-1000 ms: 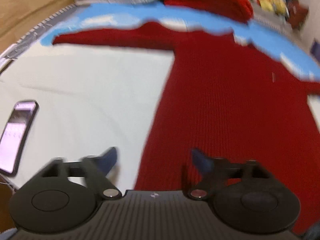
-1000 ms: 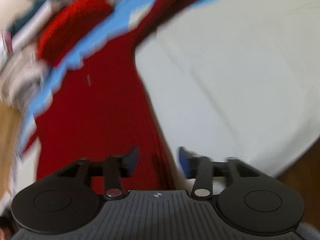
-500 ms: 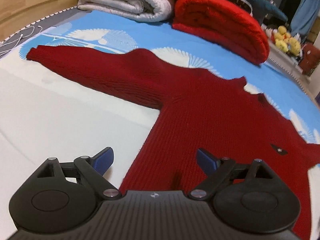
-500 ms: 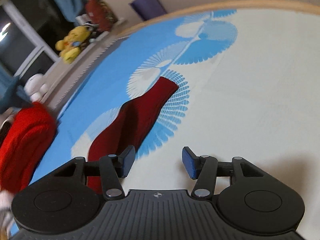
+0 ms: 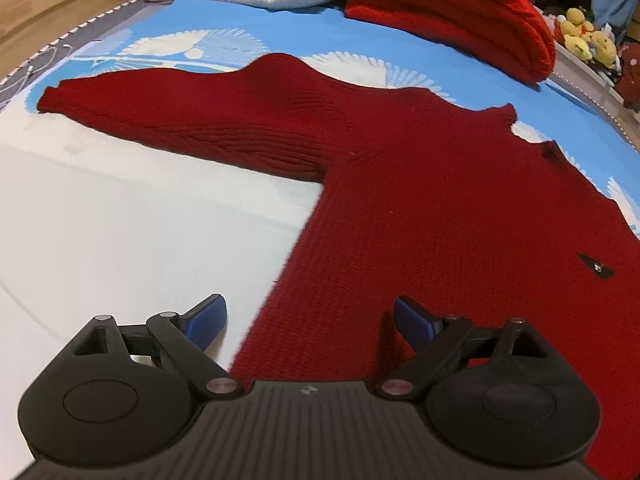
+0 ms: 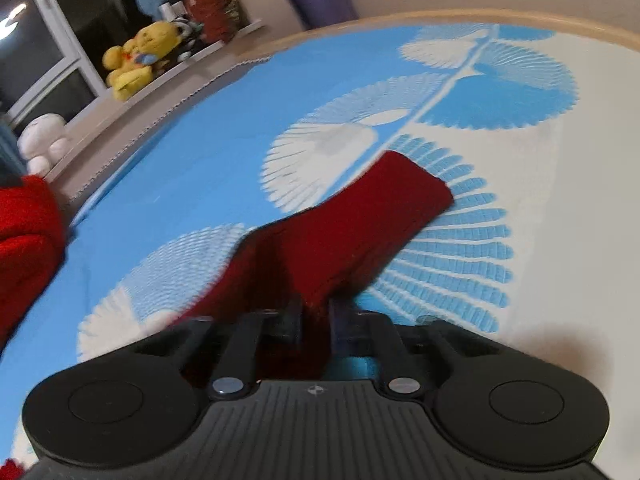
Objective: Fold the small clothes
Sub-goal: 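Grasp the sleeve cuff with the right gripper and stretch it outward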
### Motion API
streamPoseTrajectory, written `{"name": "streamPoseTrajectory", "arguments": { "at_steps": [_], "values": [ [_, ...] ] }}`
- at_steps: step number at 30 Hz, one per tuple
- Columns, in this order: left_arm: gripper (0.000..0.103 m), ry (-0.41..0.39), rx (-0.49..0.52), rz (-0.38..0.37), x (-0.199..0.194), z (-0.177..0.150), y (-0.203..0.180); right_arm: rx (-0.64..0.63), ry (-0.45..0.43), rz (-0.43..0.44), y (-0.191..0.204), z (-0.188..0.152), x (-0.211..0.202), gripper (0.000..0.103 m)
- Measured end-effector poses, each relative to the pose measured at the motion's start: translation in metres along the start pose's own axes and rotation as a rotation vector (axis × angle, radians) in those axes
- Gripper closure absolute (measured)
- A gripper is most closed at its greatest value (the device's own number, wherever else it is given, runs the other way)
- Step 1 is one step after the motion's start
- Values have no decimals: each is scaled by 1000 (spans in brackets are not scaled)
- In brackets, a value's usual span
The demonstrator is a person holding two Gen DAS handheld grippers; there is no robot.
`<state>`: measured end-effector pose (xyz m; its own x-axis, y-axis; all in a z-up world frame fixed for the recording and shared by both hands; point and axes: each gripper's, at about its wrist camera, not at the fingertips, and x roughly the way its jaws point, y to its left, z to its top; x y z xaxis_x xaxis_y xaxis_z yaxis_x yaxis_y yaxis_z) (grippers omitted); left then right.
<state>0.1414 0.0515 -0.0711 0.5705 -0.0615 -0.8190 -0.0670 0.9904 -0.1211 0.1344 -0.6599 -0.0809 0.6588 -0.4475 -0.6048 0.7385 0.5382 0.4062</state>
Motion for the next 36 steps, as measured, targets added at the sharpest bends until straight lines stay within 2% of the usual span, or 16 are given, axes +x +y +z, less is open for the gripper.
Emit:
{"name": "streamPoseTrajectory", "arguments": {
  "at_steps": [4,6,10,12,13,14,15,16,17,19,21,26,28,29,32,36],
  "values": [
    [10,-1,-1,-4,0,0,-1,12,-69,6,-11,17,-52,91],
    [10,-12,1,2,-3,1,0,47,-70,-42,-30,29,-81,91],
    [10,-25,-18,8,-7,2,4,104,-23,-17,-84,29,-115,91],
    [10,-21,-26,7,-8,2,4,100,64,-48,-109,19,-103,81],
    [10,-20,-28,3,-8,2,3,132,115,-121,-124,12,-95,71],
    [10,-20,-29,-4,-9,2,2,170,128,-188,-135,7,-93,67],
    [10,-24,-32,-9,-11,1,2,215,112,-206,-146,2,-96,69],
    [9,-30,-36,-13,-13,1,2,248,83,-184,-152,-1,-103,67],
    [9,-37,-41,-18,-15,1,2,252,82,-194,-152,-2,-109,58],
    [10,-44,-51,-27,-18,2,4,243,64,-199,-145,-3,-126,49],
    [9,-54,-52,-27,-22,3,5,213,54,-161,-129,-6,-149,49],
    [9,-73,-14,-23,-35,5,3,102,10,33,-61,-32,-231,36],
    [7,-78,13,-42,-43,2,-1,21,35,137,-25,-59,-264,32],
    [1,-85,29,-49,-48,0,-3,-9,47,183,-11,-73,-277,28],
    [0,-115,76,-59,-62,-8,-10,-132,112,289,34,-124,-310,23],
    [0,-125,128,-89,-79,-21,-16,-280,144,364,77,-198,-340,19]
  ]
}}
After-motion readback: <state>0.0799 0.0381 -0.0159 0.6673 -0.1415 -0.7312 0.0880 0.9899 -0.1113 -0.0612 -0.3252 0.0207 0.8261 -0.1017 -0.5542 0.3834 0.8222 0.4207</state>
